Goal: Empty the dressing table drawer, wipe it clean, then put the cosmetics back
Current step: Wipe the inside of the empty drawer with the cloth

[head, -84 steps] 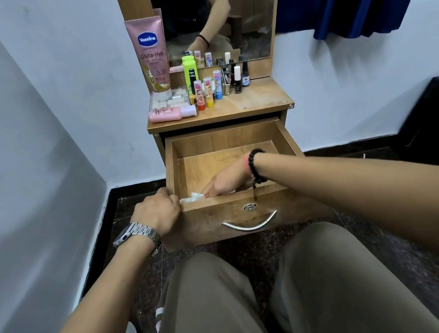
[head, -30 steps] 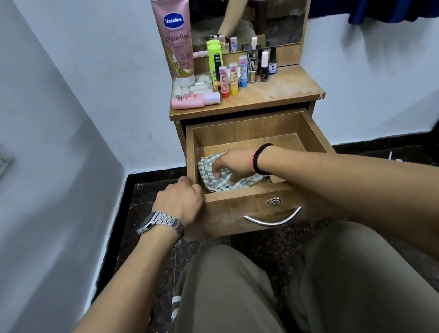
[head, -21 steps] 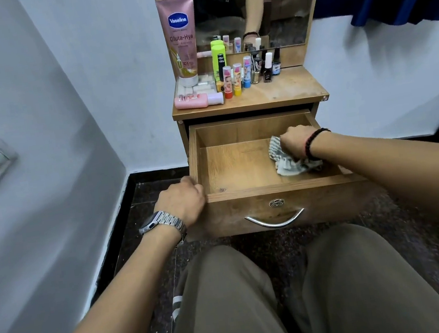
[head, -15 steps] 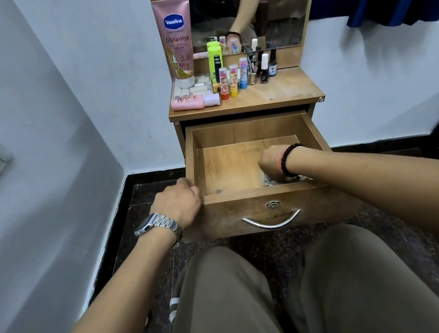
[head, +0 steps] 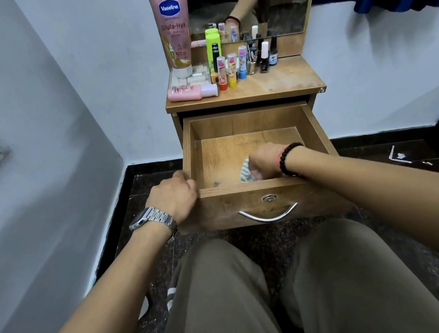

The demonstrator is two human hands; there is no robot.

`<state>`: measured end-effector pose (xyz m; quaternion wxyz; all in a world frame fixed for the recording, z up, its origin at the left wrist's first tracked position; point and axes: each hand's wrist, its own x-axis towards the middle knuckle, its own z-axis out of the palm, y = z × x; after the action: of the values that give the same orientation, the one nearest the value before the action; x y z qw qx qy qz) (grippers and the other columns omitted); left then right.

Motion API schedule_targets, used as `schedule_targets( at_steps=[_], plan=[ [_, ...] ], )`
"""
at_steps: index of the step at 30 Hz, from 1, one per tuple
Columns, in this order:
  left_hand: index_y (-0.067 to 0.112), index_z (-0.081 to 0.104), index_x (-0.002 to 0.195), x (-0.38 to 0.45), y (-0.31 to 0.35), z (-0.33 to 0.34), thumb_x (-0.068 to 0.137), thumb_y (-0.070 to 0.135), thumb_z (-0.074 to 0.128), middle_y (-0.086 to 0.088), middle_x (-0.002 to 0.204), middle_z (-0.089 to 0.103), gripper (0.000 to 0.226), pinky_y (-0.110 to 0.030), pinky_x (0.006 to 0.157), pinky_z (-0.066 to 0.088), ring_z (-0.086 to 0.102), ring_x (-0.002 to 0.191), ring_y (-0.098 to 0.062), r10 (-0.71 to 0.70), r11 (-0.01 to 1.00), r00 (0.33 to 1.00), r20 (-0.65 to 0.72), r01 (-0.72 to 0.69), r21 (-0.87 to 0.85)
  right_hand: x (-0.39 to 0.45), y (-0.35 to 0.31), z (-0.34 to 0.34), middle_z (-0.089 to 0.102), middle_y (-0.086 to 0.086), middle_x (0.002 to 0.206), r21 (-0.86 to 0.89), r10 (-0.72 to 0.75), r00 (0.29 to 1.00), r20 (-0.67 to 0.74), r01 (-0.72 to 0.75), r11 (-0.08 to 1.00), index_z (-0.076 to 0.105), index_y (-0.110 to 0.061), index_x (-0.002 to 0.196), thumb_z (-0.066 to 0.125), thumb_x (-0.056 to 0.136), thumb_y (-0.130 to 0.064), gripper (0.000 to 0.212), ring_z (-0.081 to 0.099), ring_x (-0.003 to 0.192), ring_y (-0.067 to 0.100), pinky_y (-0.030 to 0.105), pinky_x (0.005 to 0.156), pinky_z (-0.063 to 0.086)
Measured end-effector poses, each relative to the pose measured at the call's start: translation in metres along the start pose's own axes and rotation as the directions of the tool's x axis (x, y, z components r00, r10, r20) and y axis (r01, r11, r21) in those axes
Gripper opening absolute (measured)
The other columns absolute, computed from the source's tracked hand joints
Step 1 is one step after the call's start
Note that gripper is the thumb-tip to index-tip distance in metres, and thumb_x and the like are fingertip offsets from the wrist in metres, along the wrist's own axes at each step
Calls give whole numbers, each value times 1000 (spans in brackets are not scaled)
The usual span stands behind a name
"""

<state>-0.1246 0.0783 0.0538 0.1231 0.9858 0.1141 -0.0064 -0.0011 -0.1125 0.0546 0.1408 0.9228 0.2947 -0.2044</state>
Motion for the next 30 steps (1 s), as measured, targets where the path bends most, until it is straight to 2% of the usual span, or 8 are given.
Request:
schedule_targets(
  at_steps=[2, 6, 10, 13, 18, 21, 24, 30],
  plan=[
    [12, 51, 111, -2, 1, -2, 95, 25, 30, -20, 106, 64, 29, -35, 69, 33, 58, 94, -40, -2, 1000, 1000, -1, 2, 13, 6, -7, -2, 63, 2, 84, 82, -44, 994, -98, 52, 995, 68, -14, 93, 61, 85, -13, 11, 57, 72, 18, 26, 65, 46],
    [11, 49, 119, -4, 2, -4, 95, 25, 31, -19, 104, 64, 33, -35, 67, 32, 59, 90, -39, 2, 1000, 1000, -8, -1, 14, 21, 9, -9, 66, 6, 109, 173, 40, 991, -129, -17, 985, 65, -15, 106, 73, 82, -27, 28, 62, 99, 26, 31, 79, 48],
    [12, 48, 122, -4, 3, -3, 94, 24, 32, -19, 101, 65, 34, -35, 65, 32, 59, 87, -38, 3, 1000, 1000, -18, -3, 2, 17, 36, -18, 67, 9, 105, -15, 113, 993, 33, -113, 994, 66, -11, 103, 77, 77, -21, 30, 62, 85, 27, 28, 71, 49],
    [13, 46, 127, -3, 2, -2, 95, 24, 32, -18, 103, 64, 37, -35, 66, 32, 59, 88, -38, 1, 1000, 1000, -26, -1, -1, 12, 29, -15, 65, 5, 91, -177, 59, 975, 215, -21, 984, 68, -11, 99, 84, 70, -25, 35, 62, 80, 22, 27, 67, 49],
    [15, 40, 136, -3, 2, -2, 94, 23, 33, -17, 108, 64, 43, -37, 73, 40, 59, 92, -35, -8, 1000, 999, -34, 7, -18, 26, -16, -5, 63, 4, 99, 78, -229, 974, 5, 227, 971, 63, -16, 99, 74, 80, -17, 22, 59, 93, 23, 34, 81, 51],
    [17, 39, 137, -4, 2, -3, 93, 27, 29, -15, 112, 63, 46, -37, 75, 42, 59, 94, -34, 5, 999, 999, -38, -7, -35, 49, -23, -14, 58, 5, 109, 195, -259, 962, -86, 271, 943, 58, -17, 105, 67, 85, -13, 22, 55, 96, 24, 31, 76, 44],
    [18, 41, 136, -6, 2, -5, 84, 33, 24, -14, 111, 64, 56, -38, 77, 43, 60, 94, -33, 7, 998, 999, -48, -10, -56, 57, 7, -13, 52, 11, 121, 190, -194, 956, -220, 237, 953, 54, -15, 117, 58, 88, -7, 31, 54, 108, 32, 35, 87, 43],
    [20, 39, 141, -5, -4, -11, 74, 41, 23, -15, 122, 61, 72, -40, 82, 46, 58, 102, -36, -34, 993, 995, 89, 44, -112, 13, 53, 12, 45, 2, 136, 278, -197, 980, -38, 200, 940, 50, -20, 122, 73, 81, -12, 48, 48, 120, 23, 32, 98, 40]
  ],
)
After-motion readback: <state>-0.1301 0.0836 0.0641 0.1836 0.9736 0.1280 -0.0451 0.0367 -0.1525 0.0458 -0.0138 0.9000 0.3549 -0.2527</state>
